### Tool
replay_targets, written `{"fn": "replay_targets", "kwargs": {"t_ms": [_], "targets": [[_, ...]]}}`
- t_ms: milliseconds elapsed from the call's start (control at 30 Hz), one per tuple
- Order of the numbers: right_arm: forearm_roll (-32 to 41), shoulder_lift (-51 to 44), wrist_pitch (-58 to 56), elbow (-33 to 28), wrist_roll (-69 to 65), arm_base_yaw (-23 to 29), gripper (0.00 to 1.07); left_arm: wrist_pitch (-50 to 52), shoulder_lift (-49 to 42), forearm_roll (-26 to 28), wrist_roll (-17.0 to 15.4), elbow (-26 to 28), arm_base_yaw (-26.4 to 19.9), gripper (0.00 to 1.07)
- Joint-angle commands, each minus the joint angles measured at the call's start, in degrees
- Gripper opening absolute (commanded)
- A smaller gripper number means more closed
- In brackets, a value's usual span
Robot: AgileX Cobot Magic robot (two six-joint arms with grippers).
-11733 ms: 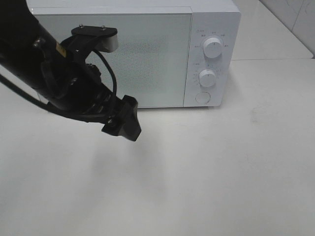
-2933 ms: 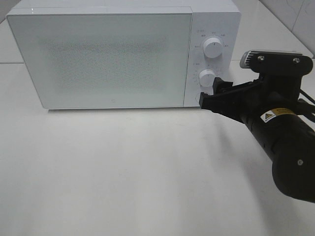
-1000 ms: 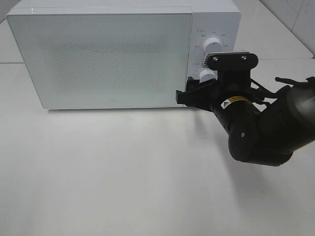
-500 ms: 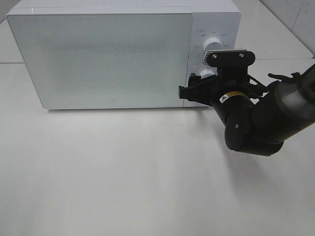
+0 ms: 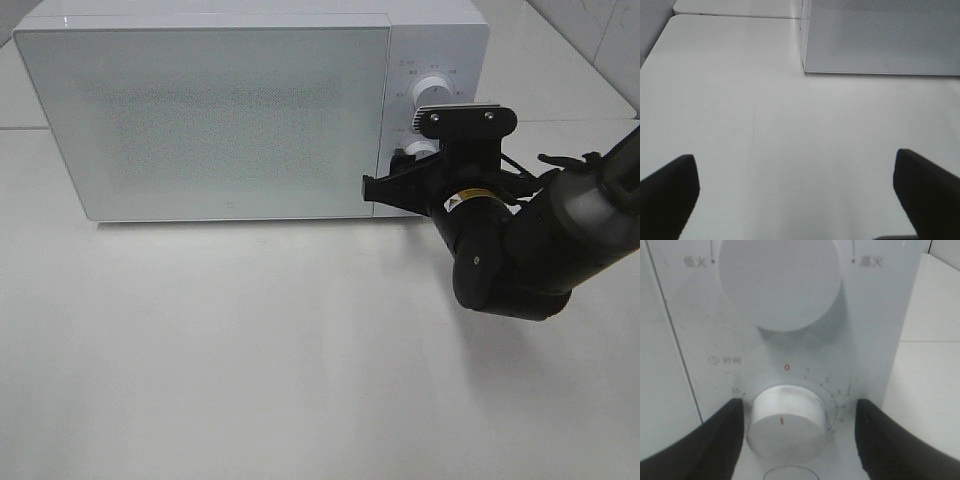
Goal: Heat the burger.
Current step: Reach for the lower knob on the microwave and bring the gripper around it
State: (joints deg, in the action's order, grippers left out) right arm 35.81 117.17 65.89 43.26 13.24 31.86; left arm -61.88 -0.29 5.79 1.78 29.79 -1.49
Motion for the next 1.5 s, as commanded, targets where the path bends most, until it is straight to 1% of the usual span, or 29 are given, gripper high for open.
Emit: {"fn": "replay_targets", "kwargs": {"t_ms": [33, 67, 100, 133, 167, 200, 233, 267, 300, 333, 433, 700, 867, 933, 967, 1033, 1067, 1100, 1133, 1167, 1200, 1233, 1267, 1300, 1367, 1400, 1433, 1467, 1500], "targets": [[-1.8, -0.3, 5.2, 1.0, -0.2, -0.1, 0.49, 0.7, -0.9, 0.5, 0.0, -0.2, -0.2, 0.98], [-1.8, -0.3, 5.0, 1.2, -0.2, -0.1, 0.44, 0.7, -0.9, 0.5, 0.0, -0.2, -0.2, 0.98], [-1.8, -0.3, 5.0, 1.2, -0.2, -0.1, 0.44, 0.7, -0.9, 0.5, 0.0, -0.2, -0.2, 0.98], [-2.1, -0.3, 4.1, 1.3, -0.5, -0.1, 0.34, 0.7, -0.9, 0.5, 0.0, -0.2, -0.2, 0.98], [-2.5, -0.3, 3.4, 1.3, -0.5, -0.1, 0.28, 0.7, -0.9, 0.5, 0.0, -0.2, -0.2, 0.98], [-2.5, -0.3, 3.4, 1.3, -0.5, -0.1, 0.28, 0.7, -0.9, 0.5, 0.0, -0.2, -0.2, 0.98], [-3.1, -0.3, 2.7, 1.3, -1.0, -0.1, 0.19, 0.7, -0.9, 0.5, 0.0, -0.2, -0.2, 0.98], [-3.1, -0.3, 2.7, 1.3, -1.0, -0.1, 0.19, 0.7, -0.9, 0.5, 0.0, -0.2, -0.2, 0.98], [-3.2, -0.3, 2.5, 1.3, -1.8, -0.1, 0.12, 0.7, -0.9, 0.5, 0.0, -0.2, -0.2, 0.98], [-3.2, -0.3, 2.5, 1.3, -2.3, -0.1, 0.1, 0.7, -0.9, 0.5, 0.0, -0.2, -0.2, 0.98], [-3.3, -0.3, 2.5, 1.3, -2.6, -0.1, 0.07, 0.7, -0.9, 0.5, 0.0, -0.2, -0.2, 0.98], [-3.9, -0.3, 3.4, 1.3, -2.7, -0.1, 0.07, 0.7, -0.9, 0.5, 0.0, -0.2, -0.2, 0.98], [-4.5, -0.3, 3.3, 1.3, -8.5, -0.1, 0.07, 0.7, -0.9, 0.5, 0.0, -0.2, -0.2, 0.98], [-6.9, -0.3, 3.3, 1.3, -17.0, -0.1, 0.04, 0.7, -0.9, 0.5, 0.0, -0.2, -0.2, 0.98], [-6.9, -0.3, 3.3, 1.3, -17.0, -0.1, 0.04, 0.7, -0.9, 0.5, 0.0, -0.2, -0.2, 0.98], [-8.4, -0.3, 3.5, 1.3, -23.7, -0.1, 0.0, 0.7, -0.9, 0.5, 0.0, -0.2, -0.2, 0.98], [-8.4, -0.3, 3.5, 1.3, -23.7, -0.1, 0.0, 0.7, -0.9, 0.5, 0.0, -0.2, -0.2, 0.98], [-9.8, -0.3, 3.6, 1.3, -28.5, -0.1, 0.0, 0.7, -0.9, 0.5, 0.0, -0.2, -0.2, 0.98], [-9.8, -0.3, 3.6, 1.3, -28.5, -0.1, 0.0, 0.7, -0.9, 0.5, 0.0, -0.2, -0.2, 0.98], [-10.4, -0.3, 4.0, 1.3, -31.3, -0.1, 0.0, 0.7, -0.9, 0.5, 0.0, -0.2, -0.2, 0.98], [-11.5, -0.3, 4.4, 1.3, -37.5, -0.1, 0.0, 0.7, -0.9, 0.5, 0.0, -0.2, -0.2, 0.98], [-11.5, -0.3, 4.4, 1.3, -37.5, -0.1, 0.0, 0.7, -0.9, 0.5, 0.0, -0.2, -0.2, 0.98], [-11.9, -0.3, 4.6, 1.3, -40.9, -0.1, 0.0, 0.7, -0.9, 0.5, 0.0, -0.2, -0.2, 0.98], [-12.5, -0.3, 5.2, 1.3, -46.5, -0.1, 0.0, 0.7, -0.9, 0.5, 0.0, -0.2, -0.2, 0.98], [-12.9, -0.3, 5.5, 1.3, -48.9, -0.1, 0.0, 0.7, -0.9, 0.5, 0.0, -0.2, -0.2, 0.98], [-14.0, -0.3, 6.5, 1.3, -55.1, -0.1, 0.0, 0.7, -0.9, 0.5, 0.0, -0.2, -0.2, 0.98], [-14.0, -0.3, 6.5, 1.3, -55.1, -0.1, 0.0, 0.7, -0.9, 0.5, 0.0, -0.2, -0.2, 0.98], [-15.2, -0.3, 6.9, 1.3, -62.3, -0.1, 0.0, 0.7, -0.9, 0.5, 0.0, -0.2, -0.2, 0.98], [-15.8, -0.3, 7.4, 1.3, -65.3, -0.1, 0.0, 0.7, -0.9, 0.5, 0.0, -0.2, -0.2, 0.98]]}}
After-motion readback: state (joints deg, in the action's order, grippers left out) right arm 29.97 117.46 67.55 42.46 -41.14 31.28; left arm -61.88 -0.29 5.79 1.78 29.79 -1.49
